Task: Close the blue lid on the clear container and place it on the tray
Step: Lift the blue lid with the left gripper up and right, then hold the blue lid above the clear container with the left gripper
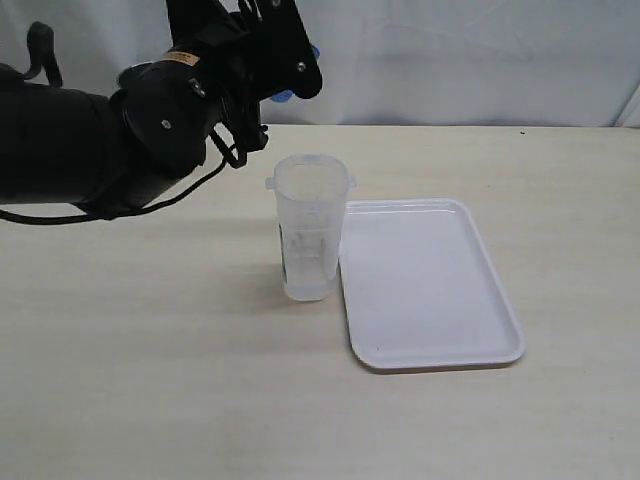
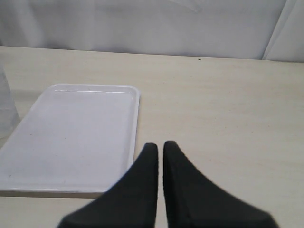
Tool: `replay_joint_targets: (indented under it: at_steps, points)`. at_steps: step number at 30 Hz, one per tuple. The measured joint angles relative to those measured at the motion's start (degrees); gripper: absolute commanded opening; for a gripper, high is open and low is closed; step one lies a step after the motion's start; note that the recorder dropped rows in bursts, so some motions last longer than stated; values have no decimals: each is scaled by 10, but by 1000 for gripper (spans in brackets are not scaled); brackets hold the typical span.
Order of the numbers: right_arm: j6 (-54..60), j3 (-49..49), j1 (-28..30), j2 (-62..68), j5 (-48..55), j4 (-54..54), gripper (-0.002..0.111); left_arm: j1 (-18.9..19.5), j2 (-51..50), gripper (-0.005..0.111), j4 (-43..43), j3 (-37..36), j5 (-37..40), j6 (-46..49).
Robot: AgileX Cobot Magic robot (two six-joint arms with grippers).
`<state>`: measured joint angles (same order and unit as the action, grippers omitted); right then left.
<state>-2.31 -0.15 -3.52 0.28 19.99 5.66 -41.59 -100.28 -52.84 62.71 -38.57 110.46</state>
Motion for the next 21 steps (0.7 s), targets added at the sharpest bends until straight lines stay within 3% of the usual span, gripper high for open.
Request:
replay_joint_targets:
  at_steps: [11, 18, 21]
  points:
    - [0, 0, 0, 0, 0, 0, 4, -64, -21, 0, -99, 0, -31, 82]
    - [0, 0, 0, 0, 0, 0, 4, -70, -21, 0, -117, 0, -31, 85]
    - [0, 0, 0, 0, 0, 0, 4, -70, -21, 0, -122, 0, 4, 85]
